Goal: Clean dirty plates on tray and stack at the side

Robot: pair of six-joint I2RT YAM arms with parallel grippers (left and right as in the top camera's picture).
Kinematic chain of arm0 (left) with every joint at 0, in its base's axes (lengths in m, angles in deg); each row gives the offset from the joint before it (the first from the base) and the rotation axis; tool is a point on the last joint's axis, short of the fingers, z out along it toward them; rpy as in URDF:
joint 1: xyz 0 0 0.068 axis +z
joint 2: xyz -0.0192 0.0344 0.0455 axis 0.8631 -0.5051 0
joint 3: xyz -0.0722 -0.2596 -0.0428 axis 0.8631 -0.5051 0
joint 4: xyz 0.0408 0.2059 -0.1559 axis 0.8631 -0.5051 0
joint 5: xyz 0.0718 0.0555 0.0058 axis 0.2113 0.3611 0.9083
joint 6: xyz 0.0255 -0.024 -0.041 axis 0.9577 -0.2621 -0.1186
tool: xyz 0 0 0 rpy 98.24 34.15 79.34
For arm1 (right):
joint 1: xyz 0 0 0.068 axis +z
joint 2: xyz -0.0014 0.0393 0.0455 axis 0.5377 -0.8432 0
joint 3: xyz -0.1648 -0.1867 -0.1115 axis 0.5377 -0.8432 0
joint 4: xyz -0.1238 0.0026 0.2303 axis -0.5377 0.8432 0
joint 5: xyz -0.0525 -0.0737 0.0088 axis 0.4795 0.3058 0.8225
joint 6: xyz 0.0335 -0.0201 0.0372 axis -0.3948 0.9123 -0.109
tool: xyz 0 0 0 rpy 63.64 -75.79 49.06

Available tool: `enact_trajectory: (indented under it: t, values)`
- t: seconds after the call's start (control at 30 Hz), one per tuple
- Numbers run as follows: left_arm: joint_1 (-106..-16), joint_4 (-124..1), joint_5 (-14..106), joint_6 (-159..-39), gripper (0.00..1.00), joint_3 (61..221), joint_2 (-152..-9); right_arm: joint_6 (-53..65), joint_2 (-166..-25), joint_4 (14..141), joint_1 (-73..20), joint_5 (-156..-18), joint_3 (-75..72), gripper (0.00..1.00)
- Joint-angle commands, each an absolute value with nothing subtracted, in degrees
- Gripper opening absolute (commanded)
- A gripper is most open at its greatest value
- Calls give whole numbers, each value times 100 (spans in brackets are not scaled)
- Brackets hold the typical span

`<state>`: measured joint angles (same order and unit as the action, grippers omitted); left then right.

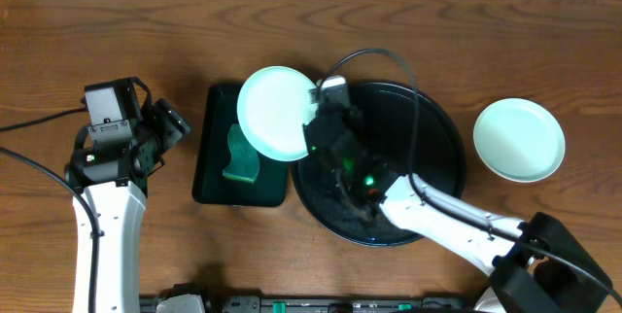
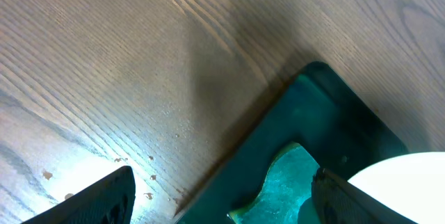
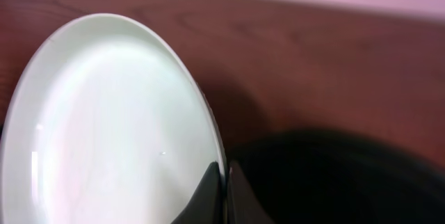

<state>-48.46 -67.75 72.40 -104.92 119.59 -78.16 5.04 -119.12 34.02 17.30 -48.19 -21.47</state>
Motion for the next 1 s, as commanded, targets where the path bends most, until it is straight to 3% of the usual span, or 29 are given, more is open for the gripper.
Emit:
enact_trajectory:
  t: [0.0, 0.33, 0.73, 0.97]
  values:
    - [-4820, -6792, 7271, -10501, 81, 12073, -7779, 2041, -11884, 3066, 2016, -3822, -2049, 2]
    - [-4820, -6792, 7271, -10503, 81, 12073, -7779, 4644, -11884, 1652, 2619, -3075, -2049, 1]
    - [-4820, -6792, 7271, -10503, 81, 12073, -7779, 6091, -11884, 729, 2993, -3077, -2049, 1]
    - [-4820, -6792, 7271, -10503, 81, 12073, -7779, 6370, -11884, 659, 3015, -3077, -2049, 1]
